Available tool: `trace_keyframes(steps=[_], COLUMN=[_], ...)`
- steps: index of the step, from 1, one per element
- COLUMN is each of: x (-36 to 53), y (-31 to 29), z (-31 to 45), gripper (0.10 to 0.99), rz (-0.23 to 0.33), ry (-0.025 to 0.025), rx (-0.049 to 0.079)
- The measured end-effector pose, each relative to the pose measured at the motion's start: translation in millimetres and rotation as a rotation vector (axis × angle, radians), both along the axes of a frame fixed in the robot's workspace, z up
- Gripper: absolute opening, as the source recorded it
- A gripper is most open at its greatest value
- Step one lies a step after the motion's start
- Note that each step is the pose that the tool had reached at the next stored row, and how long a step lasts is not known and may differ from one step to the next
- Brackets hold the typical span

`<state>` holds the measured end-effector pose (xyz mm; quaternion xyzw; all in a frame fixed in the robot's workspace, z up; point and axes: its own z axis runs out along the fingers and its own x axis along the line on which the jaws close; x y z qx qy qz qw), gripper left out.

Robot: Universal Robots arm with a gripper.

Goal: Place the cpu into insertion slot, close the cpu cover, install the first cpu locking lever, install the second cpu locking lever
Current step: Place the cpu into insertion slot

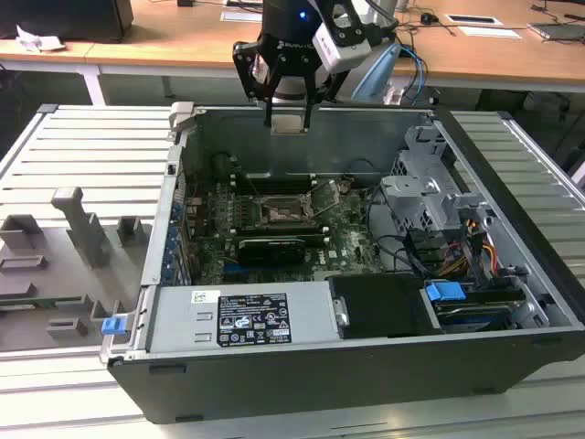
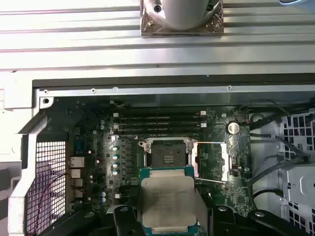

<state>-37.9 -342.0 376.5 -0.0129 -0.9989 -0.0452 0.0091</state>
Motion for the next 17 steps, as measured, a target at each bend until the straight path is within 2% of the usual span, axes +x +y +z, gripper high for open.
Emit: trace_keyframes(steps=[3, 17], x=[0.0, 0.0], y=[0.0, 0.0], z=[-0.7, -4.9], gripper=[0.529, 0.529], rz=[-0.019, -0.033], ry=[0.0000, 0.0000], rx=[0.000, -0.001])
